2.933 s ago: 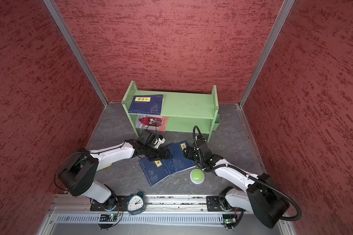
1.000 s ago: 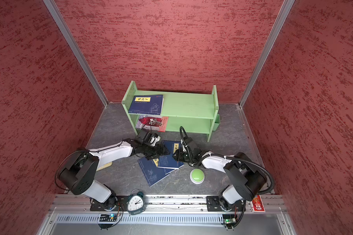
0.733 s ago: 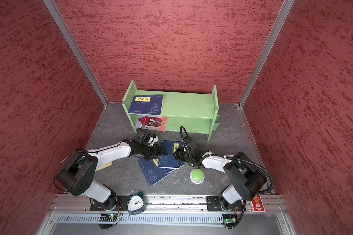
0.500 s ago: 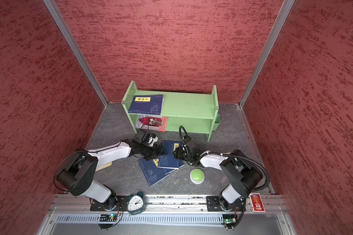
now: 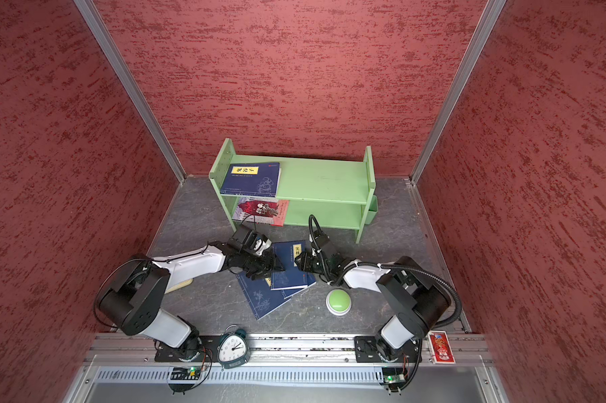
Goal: Stacking books/files
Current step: Pick up the books.
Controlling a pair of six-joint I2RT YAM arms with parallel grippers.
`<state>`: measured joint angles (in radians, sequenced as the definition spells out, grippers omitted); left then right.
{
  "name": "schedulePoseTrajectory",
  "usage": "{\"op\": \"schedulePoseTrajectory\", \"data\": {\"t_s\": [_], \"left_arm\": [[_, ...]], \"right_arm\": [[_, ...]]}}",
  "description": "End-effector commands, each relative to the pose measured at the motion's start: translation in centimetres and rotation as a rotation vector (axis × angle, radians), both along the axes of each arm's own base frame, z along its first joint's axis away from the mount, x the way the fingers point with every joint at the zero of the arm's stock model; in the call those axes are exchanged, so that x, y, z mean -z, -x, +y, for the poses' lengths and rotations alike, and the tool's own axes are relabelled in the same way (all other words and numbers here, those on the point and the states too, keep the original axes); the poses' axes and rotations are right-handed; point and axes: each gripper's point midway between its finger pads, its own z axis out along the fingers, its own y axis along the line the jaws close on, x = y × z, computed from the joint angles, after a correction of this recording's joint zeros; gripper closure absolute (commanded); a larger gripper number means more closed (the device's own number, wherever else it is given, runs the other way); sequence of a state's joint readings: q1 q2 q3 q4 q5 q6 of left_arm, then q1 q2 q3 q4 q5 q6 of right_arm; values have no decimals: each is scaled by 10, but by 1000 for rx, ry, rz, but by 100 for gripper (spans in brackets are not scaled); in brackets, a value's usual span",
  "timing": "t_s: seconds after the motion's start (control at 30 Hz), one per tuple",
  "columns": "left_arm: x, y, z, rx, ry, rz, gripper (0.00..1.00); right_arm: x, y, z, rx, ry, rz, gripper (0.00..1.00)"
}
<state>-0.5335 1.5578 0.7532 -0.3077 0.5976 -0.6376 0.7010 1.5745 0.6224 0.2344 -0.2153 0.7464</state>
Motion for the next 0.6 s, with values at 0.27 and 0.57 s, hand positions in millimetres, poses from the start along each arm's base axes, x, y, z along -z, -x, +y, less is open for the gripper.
{"op": "schedulePoseTrajectory", "data": {"t_s": [0.27, 0.57], "left_arm": [[-6, 2, 19, -23, -32, 44, 41], [-14, 0, 14, -65, 73, 57, 53]], "right_arm": [[-19, 24, 23, -117, -53, -29, 47], [-7, 30, 23, -111, -13, 13, 46]]}}
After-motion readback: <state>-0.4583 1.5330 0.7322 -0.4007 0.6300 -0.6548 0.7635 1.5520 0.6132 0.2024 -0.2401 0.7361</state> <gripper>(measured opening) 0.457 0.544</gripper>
